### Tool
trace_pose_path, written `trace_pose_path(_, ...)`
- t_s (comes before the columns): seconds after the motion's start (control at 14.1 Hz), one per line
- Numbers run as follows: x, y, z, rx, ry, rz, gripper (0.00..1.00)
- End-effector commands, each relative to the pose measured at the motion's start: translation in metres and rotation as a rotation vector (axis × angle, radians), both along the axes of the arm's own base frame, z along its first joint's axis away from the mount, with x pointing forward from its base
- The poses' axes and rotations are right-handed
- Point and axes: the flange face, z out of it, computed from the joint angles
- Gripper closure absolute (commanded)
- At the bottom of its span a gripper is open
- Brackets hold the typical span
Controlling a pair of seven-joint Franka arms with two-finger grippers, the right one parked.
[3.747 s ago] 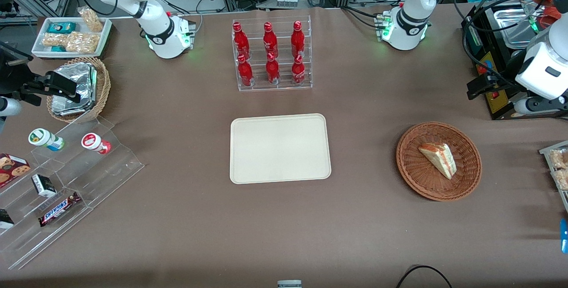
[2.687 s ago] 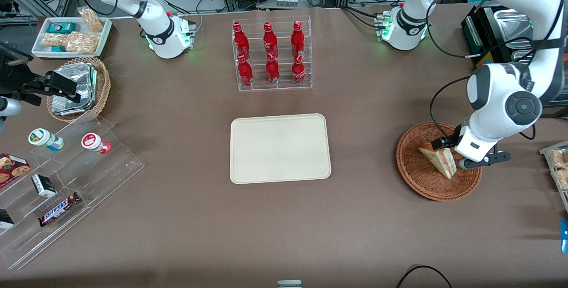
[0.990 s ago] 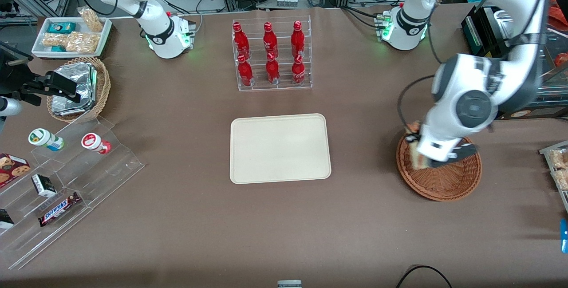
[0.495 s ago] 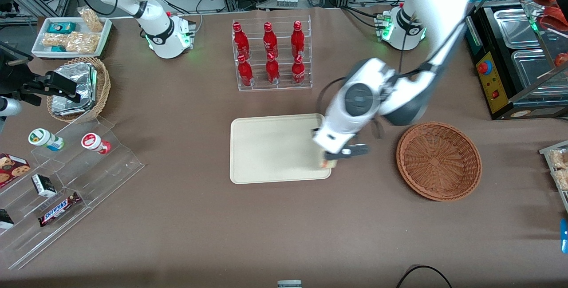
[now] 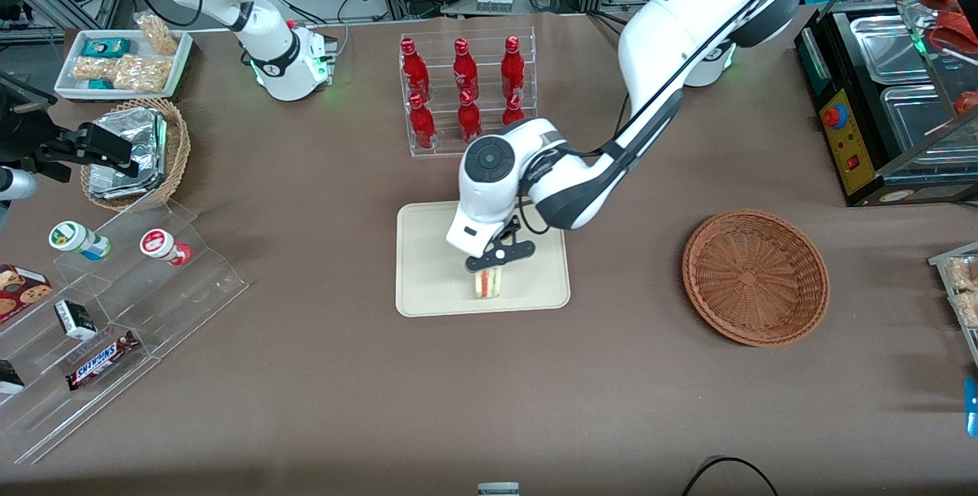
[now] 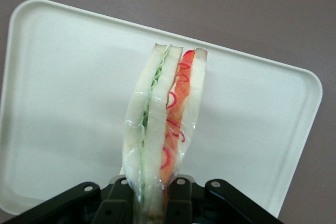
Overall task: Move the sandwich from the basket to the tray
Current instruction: 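Carry the sandwich with the left gripper over the cream tray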
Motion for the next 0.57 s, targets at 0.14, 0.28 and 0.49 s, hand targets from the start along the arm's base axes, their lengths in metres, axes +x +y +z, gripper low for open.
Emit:
trace_pose_path(0.14, 0.005, -0.01, -0.023, -0.013, 0.0, 0.016, 0.9)
trace_pose_path(0.28, -0.001, -0.017, -0.031, -0.031, 0.004, 0.014, 0.9)
trace_pose_path(0.49, -0.01, -0.025, -0.032, -0.031, 0.009, 0.001, 0.88)
